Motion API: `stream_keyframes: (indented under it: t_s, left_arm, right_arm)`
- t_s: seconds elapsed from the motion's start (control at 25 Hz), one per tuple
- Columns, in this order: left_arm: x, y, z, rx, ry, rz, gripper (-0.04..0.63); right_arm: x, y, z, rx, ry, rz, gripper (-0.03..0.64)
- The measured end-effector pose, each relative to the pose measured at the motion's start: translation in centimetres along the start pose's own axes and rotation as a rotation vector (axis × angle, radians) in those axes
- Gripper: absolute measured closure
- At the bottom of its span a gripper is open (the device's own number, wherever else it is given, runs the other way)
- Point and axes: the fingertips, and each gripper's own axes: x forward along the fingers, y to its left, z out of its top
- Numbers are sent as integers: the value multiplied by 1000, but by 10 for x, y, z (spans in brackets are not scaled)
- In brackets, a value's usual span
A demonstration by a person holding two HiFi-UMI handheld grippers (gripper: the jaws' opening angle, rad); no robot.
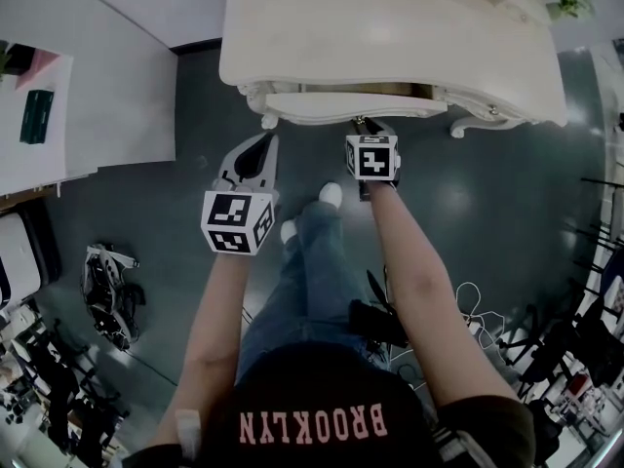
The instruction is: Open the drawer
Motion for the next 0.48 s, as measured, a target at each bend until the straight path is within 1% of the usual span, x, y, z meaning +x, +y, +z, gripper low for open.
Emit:
stream_keyframes:
  t_s: [0.48]
  left_arm:
    - [-34,-15,-22,9,2,-35,597]
  right_arm:
    - [-27,13,-39,27,17,-15,506]
